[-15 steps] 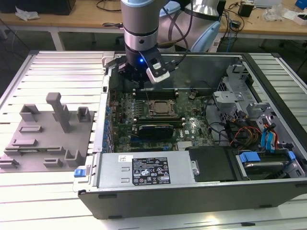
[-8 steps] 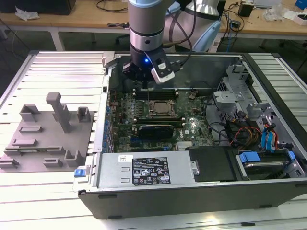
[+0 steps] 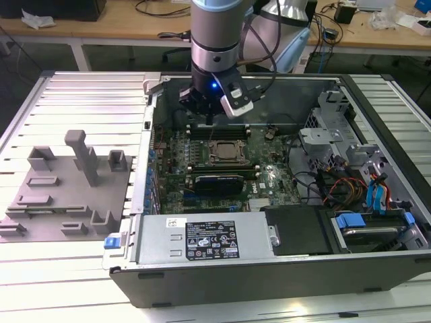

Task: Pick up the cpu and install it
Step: 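Install the first cpu locking lever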

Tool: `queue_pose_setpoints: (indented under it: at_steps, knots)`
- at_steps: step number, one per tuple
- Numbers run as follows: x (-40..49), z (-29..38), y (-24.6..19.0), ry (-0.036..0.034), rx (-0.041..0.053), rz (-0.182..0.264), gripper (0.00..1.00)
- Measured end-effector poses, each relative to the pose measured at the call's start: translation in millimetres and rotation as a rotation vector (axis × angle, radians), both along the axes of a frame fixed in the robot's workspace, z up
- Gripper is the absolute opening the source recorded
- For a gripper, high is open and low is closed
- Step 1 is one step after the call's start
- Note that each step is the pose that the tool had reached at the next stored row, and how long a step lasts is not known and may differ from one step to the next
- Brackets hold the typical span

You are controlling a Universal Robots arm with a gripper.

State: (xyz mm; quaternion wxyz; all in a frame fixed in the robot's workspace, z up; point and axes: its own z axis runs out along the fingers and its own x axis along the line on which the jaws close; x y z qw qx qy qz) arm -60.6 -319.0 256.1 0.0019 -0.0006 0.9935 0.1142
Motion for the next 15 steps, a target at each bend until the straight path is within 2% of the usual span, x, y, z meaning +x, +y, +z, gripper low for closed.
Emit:
queue_pose_setpoints:
  at_steps: [2,3,7,15]
  knots:
    - [10.6,-0.4,-0.2,0.0082,-0.0001,0.000,0.11]
    - [12.0,-0.4,-0.2,0.0096,-0.0001,0.000,0.11]
    - [12.3,-1.3,-0.1,0.0095,-0.0005,-0.003,0.11]
    - [12.2,-9.2,-0.2,0.0096,-0.0124,-0.024,0.11]
